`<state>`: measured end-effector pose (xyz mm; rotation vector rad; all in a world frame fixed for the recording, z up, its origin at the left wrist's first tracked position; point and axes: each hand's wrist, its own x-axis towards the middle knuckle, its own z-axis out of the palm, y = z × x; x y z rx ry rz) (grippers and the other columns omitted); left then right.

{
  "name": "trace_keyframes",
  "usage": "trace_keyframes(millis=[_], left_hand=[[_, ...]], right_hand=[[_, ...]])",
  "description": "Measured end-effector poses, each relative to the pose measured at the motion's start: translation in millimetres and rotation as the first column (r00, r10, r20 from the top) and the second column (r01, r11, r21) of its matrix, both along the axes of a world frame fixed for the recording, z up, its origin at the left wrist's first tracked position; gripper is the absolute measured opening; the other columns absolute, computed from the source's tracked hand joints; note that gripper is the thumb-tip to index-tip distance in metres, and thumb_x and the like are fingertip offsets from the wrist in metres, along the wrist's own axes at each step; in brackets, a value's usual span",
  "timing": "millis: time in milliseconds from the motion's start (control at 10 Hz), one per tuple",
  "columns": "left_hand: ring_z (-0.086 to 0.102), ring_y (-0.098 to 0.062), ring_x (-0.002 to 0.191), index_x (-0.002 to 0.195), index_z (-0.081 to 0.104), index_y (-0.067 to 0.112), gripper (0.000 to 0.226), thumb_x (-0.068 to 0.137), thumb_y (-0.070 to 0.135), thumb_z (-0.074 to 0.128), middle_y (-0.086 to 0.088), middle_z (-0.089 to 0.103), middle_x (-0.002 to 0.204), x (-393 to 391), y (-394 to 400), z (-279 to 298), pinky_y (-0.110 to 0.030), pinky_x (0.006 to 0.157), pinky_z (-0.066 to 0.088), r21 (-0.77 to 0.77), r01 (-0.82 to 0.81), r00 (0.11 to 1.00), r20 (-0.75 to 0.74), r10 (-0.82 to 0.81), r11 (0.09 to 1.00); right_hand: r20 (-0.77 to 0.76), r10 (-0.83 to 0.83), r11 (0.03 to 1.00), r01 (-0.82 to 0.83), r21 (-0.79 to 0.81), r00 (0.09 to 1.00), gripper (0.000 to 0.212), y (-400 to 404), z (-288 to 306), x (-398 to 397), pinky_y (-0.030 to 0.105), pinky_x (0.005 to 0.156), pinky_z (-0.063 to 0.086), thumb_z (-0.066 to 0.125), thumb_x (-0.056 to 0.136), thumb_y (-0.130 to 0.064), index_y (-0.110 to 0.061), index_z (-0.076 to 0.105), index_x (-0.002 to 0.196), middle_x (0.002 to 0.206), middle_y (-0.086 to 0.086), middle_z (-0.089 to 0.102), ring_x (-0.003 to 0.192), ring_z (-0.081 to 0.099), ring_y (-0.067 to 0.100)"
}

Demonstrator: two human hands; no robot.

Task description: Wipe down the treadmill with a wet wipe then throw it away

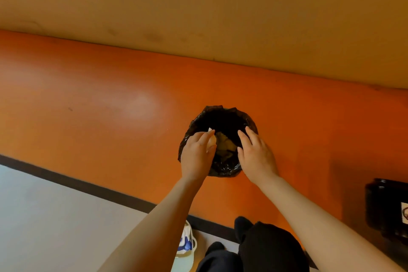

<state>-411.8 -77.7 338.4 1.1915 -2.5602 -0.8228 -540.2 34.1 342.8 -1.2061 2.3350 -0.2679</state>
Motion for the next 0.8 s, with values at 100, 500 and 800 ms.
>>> trace_keyframes(millis=[100, 500, 800], left_hand=[[0.062, -0.03, 0.108, 0.126, 0.065, 0.012, 0.041, 0.086, 0.009, 0.072, -0.008, 0.067, 0.117, -12, -8, -48, -0.039, 0.081, 0.053, 0.003, 0.005, 1.0, 0.014, -0.005, 1.0], [0.046, -0.024, 0.133, 0.15, 0.035, 0.027, 0.065, 0.093, 0.025, 0.066, 0.0, 0.017, 0.162, -20, -27, -78, -0.03, 0.089, 0.049, 0.143, 0.099, 0.989, 0.091, -0.113, 0.985], [0.039, -0.024, 0.139, 0.143, 0.048, 0.024, 0.052, 0.093, 0.024, 0.065, 0.0, 0.032, 0.157, -19, -55, 104, -0.043, 0.1, 0.048, 0.119, 0.08, 0.992, 0.086, -0.091, 0.99]], right_hand=[[-0.015, 0.015, 1.0, -0.015, -0.018, 1.0, 0.05, -8, -48, -3, 0.039, 0.112, 0.033, 0.045, 0.102, -0.022, -0.009, 0.034, 0.15, 0.156, 0.016, 0.03, 0.142, 0.031, 0.032], [-0.027, 0.02, 0.999, -0.019, 0.051, 0.999, 0.051, -15, -71, -19, 0.039, 0.114, 0.028, 0.042, 0.104, -0.024, -0.012, 0.03, 0.152, 0.159, 0.013, 0.023, 0.145, 0.026, 0.03], [-0.058, 0.02, 0.999, -0.022, -0.032, 0.998, 0.048, -34, 101, -20, 0.04, 0.114, 0.028, 0.042, 0.104, -0.023, -0.01, 0.036, 0.149, 0.158, 0.014, 0.026, 0.144, 0.028, 0.031]])
